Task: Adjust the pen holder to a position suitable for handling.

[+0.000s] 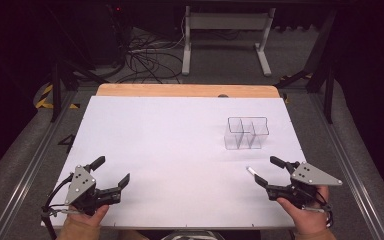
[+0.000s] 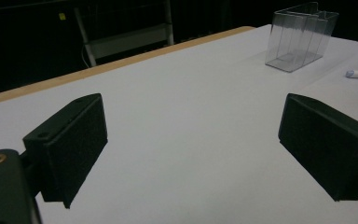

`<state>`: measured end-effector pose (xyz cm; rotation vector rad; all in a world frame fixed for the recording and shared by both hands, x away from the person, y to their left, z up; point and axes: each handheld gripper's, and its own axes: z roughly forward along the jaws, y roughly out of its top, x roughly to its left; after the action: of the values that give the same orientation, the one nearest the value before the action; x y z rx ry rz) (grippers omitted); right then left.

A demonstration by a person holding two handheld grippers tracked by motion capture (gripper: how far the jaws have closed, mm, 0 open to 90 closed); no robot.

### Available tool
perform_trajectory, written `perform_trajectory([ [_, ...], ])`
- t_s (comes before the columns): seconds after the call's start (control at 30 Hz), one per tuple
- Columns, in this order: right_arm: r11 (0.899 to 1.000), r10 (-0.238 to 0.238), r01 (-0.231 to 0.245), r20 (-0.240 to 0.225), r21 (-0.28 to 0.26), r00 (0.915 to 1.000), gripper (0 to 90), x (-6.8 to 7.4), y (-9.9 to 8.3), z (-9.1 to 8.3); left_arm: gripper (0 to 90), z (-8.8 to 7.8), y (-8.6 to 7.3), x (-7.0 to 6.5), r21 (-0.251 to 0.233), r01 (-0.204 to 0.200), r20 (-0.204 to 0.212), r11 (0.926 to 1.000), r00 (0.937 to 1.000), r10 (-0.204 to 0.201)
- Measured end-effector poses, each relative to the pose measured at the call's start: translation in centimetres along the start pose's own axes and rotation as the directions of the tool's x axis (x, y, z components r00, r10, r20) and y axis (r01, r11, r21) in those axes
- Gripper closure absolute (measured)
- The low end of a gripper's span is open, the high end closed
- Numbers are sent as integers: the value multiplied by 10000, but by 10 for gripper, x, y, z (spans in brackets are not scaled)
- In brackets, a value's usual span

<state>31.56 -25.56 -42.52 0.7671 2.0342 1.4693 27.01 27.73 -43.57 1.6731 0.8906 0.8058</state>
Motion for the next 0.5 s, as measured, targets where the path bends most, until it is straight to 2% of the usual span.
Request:
perform_trajectory([
  [0.5,10000,-3,3,-6,67,10000,217,-1,3,3,90,1,1,-1,13,-60,-27,10000,10000,60],
])
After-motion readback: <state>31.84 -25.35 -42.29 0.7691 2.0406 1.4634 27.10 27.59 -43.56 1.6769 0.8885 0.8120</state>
